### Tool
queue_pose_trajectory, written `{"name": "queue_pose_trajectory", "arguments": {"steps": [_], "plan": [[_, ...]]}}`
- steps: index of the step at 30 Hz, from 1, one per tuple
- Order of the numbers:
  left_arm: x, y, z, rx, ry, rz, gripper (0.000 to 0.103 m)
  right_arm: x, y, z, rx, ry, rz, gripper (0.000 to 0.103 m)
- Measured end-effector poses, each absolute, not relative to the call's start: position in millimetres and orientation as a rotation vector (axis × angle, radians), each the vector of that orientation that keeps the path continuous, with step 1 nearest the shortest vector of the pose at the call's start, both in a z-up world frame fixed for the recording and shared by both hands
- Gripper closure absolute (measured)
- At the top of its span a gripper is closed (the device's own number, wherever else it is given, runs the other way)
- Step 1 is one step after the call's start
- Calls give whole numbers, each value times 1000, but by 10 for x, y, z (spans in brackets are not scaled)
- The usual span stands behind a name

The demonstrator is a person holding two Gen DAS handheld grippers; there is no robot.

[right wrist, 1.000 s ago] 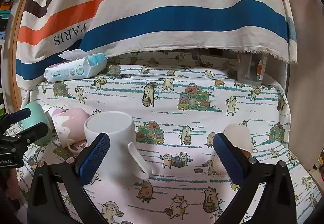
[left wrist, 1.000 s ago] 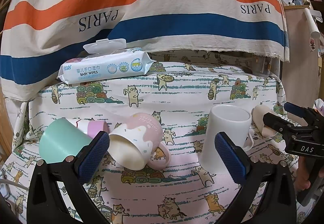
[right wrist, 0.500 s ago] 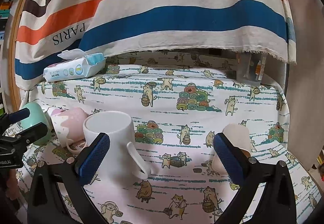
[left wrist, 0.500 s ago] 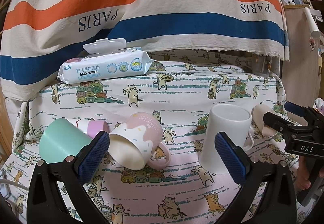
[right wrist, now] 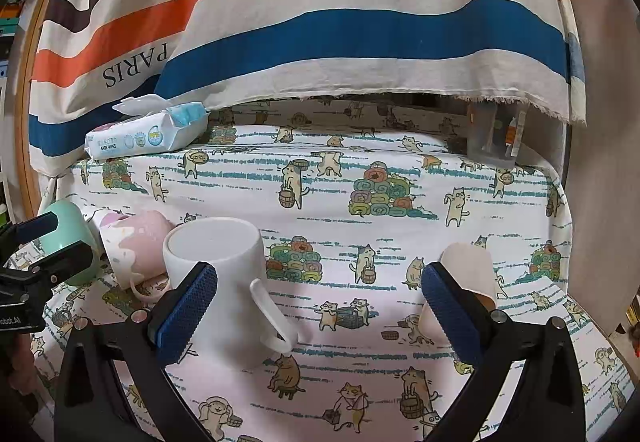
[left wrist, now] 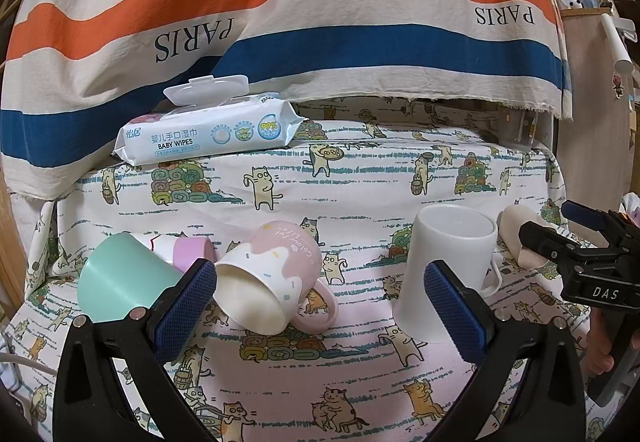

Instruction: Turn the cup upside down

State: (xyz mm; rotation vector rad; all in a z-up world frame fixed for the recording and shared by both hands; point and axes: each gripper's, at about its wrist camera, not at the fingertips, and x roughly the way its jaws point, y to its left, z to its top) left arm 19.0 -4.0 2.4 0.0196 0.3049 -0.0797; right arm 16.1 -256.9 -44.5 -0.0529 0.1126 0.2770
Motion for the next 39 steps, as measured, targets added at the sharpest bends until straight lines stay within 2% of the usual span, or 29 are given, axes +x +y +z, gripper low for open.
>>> {"name": "queue_pose_trajectory", "arguments": {"steps": [39], "plan": [[200, -46, 18, 22, 308, -82, 0, 187, -2582, -450, -55, 119, 277, 0]]}}
